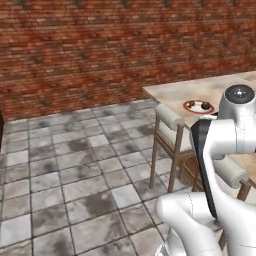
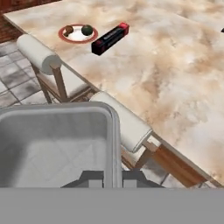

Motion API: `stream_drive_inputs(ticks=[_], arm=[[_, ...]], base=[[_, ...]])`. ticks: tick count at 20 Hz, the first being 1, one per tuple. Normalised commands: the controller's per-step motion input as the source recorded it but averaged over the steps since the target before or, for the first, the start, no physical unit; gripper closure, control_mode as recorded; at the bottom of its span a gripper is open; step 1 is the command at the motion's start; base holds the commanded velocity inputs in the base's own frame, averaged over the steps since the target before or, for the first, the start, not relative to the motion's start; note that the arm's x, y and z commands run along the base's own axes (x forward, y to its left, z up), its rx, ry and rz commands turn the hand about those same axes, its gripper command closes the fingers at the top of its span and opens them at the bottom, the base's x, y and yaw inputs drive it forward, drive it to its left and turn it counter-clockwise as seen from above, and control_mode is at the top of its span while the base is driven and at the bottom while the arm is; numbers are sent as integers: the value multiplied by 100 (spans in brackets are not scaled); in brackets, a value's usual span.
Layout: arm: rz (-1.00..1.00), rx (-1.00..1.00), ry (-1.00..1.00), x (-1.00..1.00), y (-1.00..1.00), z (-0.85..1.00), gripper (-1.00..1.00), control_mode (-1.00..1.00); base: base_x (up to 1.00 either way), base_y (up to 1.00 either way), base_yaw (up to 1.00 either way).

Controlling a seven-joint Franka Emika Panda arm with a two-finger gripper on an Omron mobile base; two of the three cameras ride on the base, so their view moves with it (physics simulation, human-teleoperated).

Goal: Retrieve the tupperware and aluminum foil from the cabinet and place them on the dining counter near the plate with squash and chicken drumstick to prepare for storing leftovers.

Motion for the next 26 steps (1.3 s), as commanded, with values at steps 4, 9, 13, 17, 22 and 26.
stream_drive_inputs(ticks=[4, 9, 13, 17, 22, 26], arm=[[0, 0, 0, 0, 0, 0, 100, 100], [0, 0, 0, 0, 0, 0, 100, 100], [0, 0, 0, 0, 0, 0, 100, 100], [0, 0, 0, 0, 0, 0, 100, 100], [0, 0, 0, 0, 0, 0, 100, 100], [0, 0, 0, 0, 0, 0, 100, 100]], base=[[100, 28, -47], [100, 44, -46], [100, 48, -46], [100, 35, -46], [96, 26, -47], [87, 17, -48]])
